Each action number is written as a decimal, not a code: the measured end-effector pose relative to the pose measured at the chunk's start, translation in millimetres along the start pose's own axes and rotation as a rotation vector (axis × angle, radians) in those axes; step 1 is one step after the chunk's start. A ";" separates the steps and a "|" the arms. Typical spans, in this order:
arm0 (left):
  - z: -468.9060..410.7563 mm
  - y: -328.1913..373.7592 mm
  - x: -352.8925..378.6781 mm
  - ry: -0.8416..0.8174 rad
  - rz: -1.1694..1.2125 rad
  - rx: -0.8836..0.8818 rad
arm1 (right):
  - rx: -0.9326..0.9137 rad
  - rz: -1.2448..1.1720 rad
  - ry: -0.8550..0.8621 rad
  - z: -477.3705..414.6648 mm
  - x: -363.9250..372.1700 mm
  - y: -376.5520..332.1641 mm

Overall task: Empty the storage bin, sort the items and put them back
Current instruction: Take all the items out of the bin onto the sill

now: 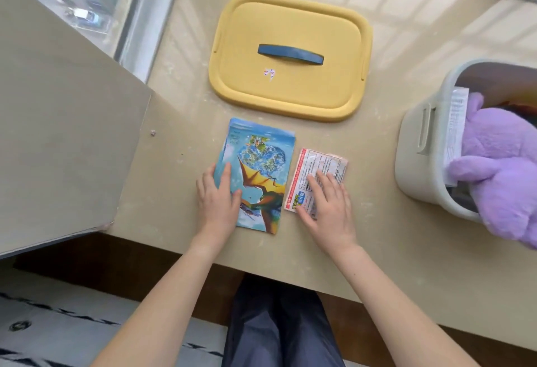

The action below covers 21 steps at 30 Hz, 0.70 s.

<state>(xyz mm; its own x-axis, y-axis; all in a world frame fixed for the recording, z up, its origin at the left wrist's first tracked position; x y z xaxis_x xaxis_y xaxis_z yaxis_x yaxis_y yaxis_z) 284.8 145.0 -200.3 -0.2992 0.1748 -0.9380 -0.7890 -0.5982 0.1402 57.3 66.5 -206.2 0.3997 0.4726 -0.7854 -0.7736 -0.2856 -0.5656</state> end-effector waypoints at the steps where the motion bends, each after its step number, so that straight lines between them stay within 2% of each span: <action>1: -0.2 0.0 1.1 0.015 -0.021 0.003 | 0.006 0.004 -0.011 0.4 2.1 2.3; 7: -7.2 -0.5 -0.7 0.041 -0.108 -0.005 | -0.004 -0.022 -0.013 -13.1 -5.6 5.1; 10: 1.9 3.0 -19.2 0.036 -0.108 0.062 | -0.020 -0.046 0.019 -9.6 -21.7 -9.9; 21: 85.1 54.7 -211.1 0.275 0.009 0.375 | -0.156 -0.082 0.356 67.8 -182.7 -118.8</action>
<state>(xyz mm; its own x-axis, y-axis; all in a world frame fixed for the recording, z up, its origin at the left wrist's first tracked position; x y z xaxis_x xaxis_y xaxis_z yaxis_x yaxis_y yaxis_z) 259.1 141.9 32.3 -0.1937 -0.0730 -0.9783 -0.9417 -0.2659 0.2063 42.9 70.7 21.5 0.6242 0.1881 -0.7583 -0.6586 -0.3954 -0.6402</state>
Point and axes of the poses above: each hand's wrist, its own z-axis away from the middle knuckle, its own x-axis out of the palm, y = z × x, the point moved 5 cm from there along -z, towards the middle knuckle, and after that the axes turned 13 degrees about -z, right-handed, at the moved point
